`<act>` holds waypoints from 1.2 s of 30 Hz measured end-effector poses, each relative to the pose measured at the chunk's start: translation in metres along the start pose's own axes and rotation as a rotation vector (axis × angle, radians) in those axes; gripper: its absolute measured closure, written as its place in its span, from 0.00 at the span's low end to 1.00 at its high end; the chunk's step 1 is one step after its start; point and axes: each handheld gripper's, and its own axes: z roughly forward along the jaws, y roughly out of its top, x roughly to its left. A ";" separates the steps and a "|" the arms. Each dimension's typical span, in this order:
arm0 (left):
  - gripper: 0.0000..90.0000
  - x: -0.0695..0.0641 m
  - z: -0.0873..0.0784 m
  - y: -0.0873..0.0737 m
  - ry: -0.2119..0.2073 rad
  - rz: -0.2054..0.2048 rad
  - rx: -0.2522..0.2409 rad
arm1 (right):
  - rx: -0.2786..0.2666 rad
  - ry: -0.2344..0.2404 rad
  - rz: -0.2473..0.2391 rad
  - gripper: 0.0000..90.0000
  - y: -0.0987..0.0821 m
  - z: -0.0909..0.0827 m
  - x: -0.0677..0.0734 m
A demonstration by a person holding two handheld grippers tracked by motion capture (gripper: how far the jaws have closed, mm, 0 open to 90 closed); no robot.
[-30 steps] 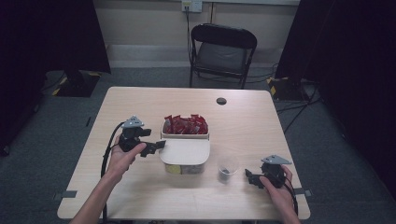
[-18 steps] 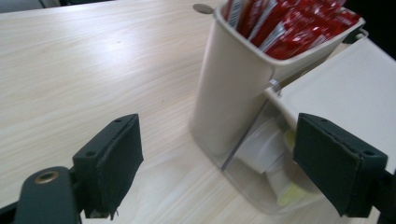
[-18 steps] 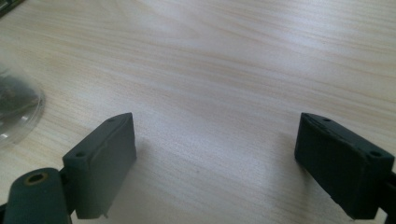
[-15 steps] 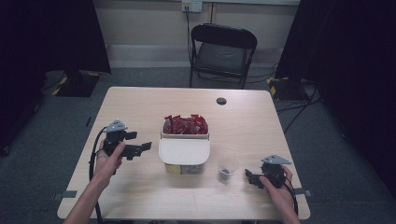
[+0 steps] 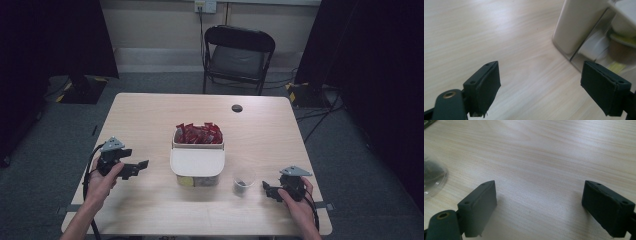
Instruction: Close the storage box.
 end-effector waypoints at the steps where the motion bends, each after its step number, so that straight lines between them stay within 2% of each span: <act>1: 0.17 0.001 -0.001 -0.003 0.001 -0.006 -0.004 | 0.000 0.000 0.000 0.13 0.000 0.000 0.000; 5: 0.17 0.006 -0.003 -0.016 0.030 -0.029 0.007 | 0.000 0.000 0.000 0.13 0.000 0.000 0.000; 7: 0.17 0.006 -0.003 -0.021 0.030 -0.039 0.011 | 0.001 0.000 -0.001 0.13 0.000 0.000 0.000; 8: 0.18 0.006 -0.002 -0.024 0.036 -0.039 0.021 | 0.000 0.001 -0.001 0.13 0.000 0.000 0.000; 9: 0.18 0.006 0.002 -0.033 0.037 -0.035 0.061 | 0.001 0.000 -0.001 0.13 0.000 0.000 0.000; 12: 0.18 0.006 0.005 -0.040 0.040 -0.048 0.088 | 0.001 0.001 -0.001 0.13 0.000 0.000 0.000; 15: 0.18 0.005 0.012 -0.048 0.061 -0.030 0.128 | 0.000 0.000 -0.001 0.13 0.000 0.000 0.000; 16: 0.18 0.005 0.012 -0.048 0.061 -0.030 0.128 | 0.000 0.000 -0.001 0.13 0.000 0.000 0.000; 18: 0.18 0.006 0.015 -0.052 0.094 -0.048 0.113 | 0.000 0.001 -0.002 0.13 0.000 0.000 0.000; 19: 0.18 0.006 0.019 -0.056 0.108 -0.027 0.148 | 0.000 0.002 -0.003 0.13 0.000 0.000 0.000; 20: 0.18 0.006 0.019 -0.056 0.108 -0.027 0.148 | 0.000 0.002 -0.003 0.13 0.000 0.000 0.000; 22: 0.16 0.005 0.022 -0.060 0.131 0.009 0.143 | 0.000 0.001 -0.002 0.13 0.000 0.000 0.000; 24: 0.16 0.006 0.022 -0.061 0.135 0.009 0.136 | 0.000 0.002 -0.003 0.13 0.000 0.000 0.000; 25: 0.15 0.007 0.023 -0.063 0.142 0.023 0.121 | 0.001 0.002 -0.003 0.13 0.000 0.000 0.000; 26: 0.12 0.007 0.023 -0.063 0.142 0.023 0.121 | 0.001 0.002 -0.003 0.13 0.000 0.000 0.000; 27: 0.09 0.008 0.024 -0.065 0.143 0.020 0.100 | 0.000 0.002 -0.003 0.13 0.000 0.000 0.000; 31: 0.07 0.008 0.024 -0.067 0.150 0.015 0.092 | -0.001 0.003 -0.003 0.13 0.000 0.000 0.000; 36: 0.04 0.009 0.025 -0.066 0.159 0.010 0.107 | 0.000 0.003 -0.002 0.13 0.000 0.000 0.000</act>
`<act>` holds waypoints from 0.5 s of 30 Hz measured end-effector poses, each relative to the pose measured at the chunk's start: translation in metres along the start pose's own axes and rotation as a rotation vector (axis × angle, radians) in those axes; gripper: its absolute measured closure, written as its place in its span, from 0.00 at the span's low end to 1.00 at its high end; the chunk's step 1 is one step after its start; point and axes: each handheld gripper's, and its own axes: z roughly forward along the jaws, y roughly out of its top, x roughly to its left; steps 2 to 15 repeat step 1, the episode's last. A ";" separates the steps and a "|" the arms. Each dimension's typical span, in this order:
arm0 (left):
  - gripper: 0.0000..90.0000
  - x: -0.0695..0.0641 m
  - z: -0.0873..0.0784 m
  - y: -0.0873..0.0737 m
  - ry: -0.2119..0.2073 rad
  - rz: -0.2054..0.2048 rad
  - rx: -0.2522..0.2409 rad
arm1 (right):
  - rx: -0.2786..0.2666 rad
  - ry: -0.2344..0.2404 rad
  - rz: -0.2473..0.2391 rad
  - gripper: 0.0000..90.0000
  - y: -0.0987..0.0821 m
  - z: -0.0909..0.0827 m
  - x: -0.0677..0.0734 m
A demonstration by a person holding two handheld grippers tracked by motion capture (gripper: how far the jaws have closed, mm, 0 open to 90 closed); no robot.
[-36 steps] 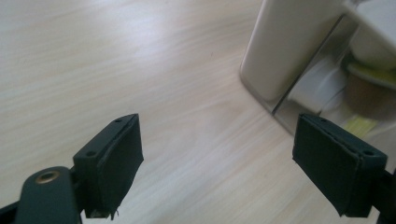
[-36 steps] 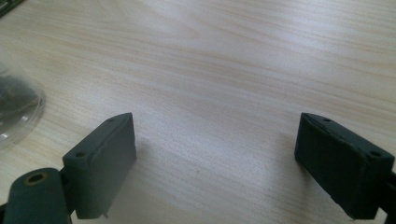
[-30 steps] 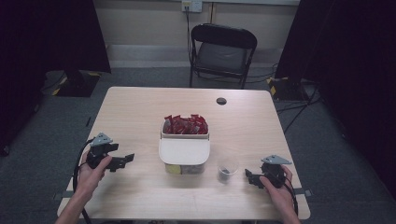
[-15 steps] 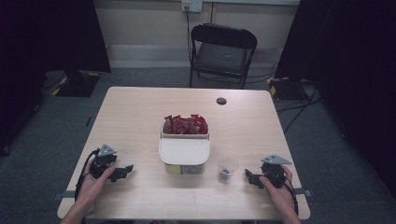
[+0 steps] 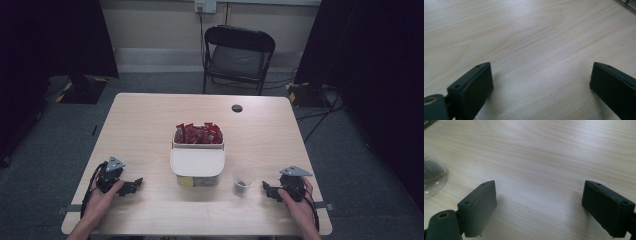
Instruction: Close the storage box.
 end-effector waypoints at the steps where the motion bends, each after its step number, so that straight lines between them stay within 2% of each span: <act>1: 0.04 0.000 0.000 0.000 0.000 0.002 0.001 | 0.000 0.000 0.001 0.13 0.000 0.000 0.000; 15: 0.04 0.000 0.000 0.000 0.000 0.002 0.001 | 0.000 0.000 0.001 0.13 0.000 0.000 0.000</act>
